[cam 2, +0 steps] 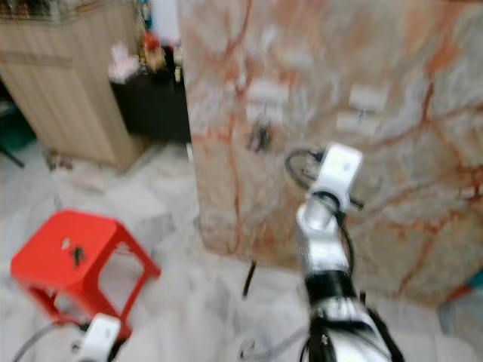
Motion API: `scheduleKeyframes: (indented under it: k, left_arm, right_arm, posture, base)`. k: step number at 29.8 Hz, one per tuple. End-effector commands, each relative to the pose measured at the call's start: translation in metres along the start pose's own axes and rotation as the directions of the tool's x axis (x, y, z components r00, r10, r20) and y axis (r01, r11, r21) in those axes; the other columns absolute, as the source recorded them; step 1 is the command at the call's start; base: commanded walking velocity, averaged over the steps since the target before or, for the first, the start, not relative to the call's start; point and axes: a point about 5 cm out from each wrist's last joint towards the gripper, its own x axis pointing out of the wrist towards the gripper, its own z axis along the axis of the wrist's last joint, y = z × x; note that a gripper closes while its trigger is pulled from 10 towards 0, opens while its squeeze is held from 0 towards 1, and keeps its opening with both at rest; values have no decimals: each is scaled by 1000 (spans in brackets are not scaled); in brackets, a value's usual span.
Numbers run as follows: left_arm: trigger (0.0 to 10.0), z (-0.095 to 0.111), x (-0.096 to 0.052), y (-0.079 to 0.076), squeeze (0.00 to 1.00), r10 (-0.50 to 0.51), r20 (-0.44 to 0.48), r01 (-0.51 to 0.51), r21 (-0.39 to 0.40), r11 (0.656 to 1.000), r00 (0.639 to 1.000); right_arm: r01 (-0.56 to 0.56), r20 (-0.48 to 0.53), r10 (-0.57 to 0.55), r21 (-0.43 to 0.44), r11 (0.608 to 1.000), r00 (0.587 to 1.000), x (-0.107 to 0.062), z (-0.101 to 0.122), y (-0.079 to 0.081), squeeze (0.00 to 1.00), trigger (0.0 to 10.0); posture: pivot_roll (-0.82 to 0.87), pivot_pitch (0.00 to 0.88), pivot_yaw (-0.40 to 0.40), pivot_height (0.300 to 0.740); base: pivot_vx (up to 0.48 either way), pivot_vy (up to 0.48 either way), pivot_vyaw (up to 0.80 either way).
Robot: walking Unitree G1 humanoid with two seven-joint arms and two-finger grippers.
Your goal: Hang keys on a hook
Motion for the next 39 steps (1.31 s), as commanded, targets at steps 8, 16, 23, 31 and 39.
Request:
scheduleKeyframes:
  k: [8, 16, 23, 31, 39]
  left_arm:
    - [10000, -1, -1, 9, 0, 21, -5, -21, 6, 1000, 1000]
    - [10000, -1, -1, 10, 0, 23, -1, -23, 15, 1000, 1000]
    - [10000, -1, -2, 7, 0, 10, 10, -10, 15, 1000, 1000]
    - [10000, -7, -5, 5, 0, -16, -4, 16, 30, 999, 1000]
    - [10000, -9, -6, 4, 0, -23, -6, 23, 38, 999, 1000]
  right_arm:
    - [-41, 29, 40, 18, 999, 999, -5, 8, 15, 0, 10000]
    - [-45, 22, 45, 20, 999, 999, -6, 6, 17, 0, 10000]
    - [-49, 20, 49, 13, 999, 999, -7, 5, 17, 0, 10000]
    - [-43, 23, 43, 19, 999, 999, -19, 4, 19, 0, 10000]
    - [-74, 23, 74, 23, 997, 997, -27, 5, 28, 0, 10000]
  posture:
    - [69, 34, -27, 740]
    - [70, 37, -27, 740]
    - [70, 39, -27, 740]
    - [68, 42, -25, 740]
    - [75, 39, -27, 740]
  base:
    - [341, 0, -100]
    - [326, 0, 0]
    - [0, 0, 0]
    - [0, 0, 0]
    - [0, 0, 0]
